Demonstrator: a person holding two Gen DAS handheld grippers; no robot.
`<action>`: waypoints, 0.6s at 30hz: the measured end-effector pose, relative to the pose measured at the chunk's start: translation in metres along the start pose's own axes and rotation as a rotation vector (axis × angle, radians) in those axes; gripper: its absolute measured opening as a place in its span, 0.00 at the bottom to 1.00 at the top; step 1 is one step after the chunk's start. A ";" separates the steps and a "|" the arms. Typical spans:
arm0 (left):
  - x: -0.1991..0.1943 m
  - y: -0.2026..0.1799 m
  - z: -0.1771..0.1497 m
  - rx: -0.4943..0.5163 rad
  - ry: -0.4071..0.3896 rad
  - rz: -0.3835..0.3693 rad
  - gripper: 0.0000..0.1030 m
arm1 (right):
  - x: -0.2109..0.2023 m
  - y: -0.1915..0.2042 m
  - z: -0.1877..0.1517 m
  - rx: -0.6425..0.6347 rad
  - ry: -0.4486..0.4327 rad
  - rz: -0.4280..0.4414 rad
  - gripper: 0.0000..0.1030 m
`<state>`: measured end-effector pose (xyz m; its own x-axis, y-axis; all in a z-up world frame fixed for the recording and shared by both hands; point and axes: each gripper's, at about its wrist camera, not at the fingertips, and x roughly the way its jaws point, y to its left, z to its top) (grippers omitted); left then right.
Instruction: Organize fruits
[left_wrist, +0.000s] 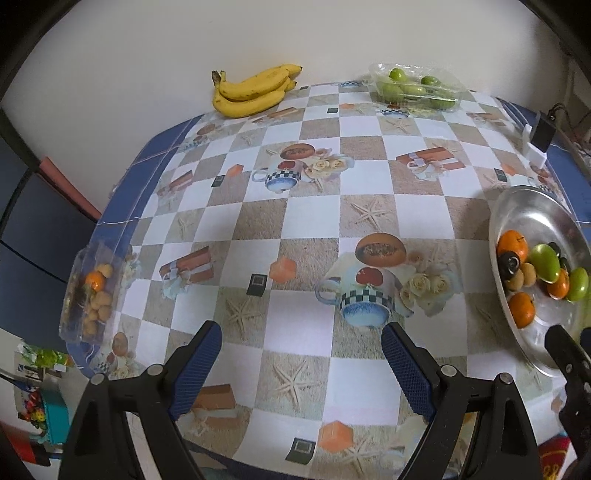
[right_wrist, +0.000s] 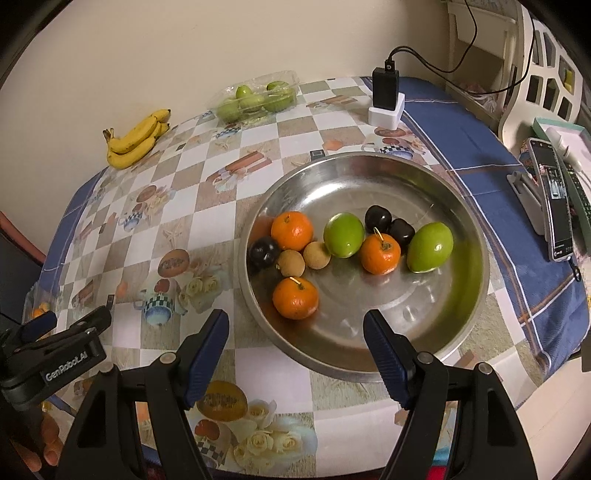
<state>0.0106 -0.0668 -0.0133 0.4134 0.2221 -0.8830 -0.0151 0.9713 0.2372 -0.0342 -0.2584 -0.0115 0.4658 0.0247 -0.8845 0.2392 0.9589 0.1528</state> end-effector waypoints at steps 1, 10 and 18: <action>-0.001 0.001 -0.001 -0.004 0.001 -0.004 0.88 | -0.002 0.001 0.000 -0.007 -0.003 -0.003 0.74; -0.003 0.018 -0.011 -0.064 0.024 -0.055 0.88 | -0.010 0.009 -0.003 -0.040 -0.025 -0.046 0.74; -0.004 0.030 -0.014 -0.109 0.012 -0.065 0.88 | -0.010 0.012 -0.003 -0.052 -0.027 -0.065 0.74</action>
<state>-0.0041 -0.0370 -0.0079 0.4062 0.1590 -0.8999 -0.0876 0.9870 0.1349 -0.0385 -0.2463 -0.0016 0.4736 -0.0450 -0.8796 0.2251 0.9717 0.0715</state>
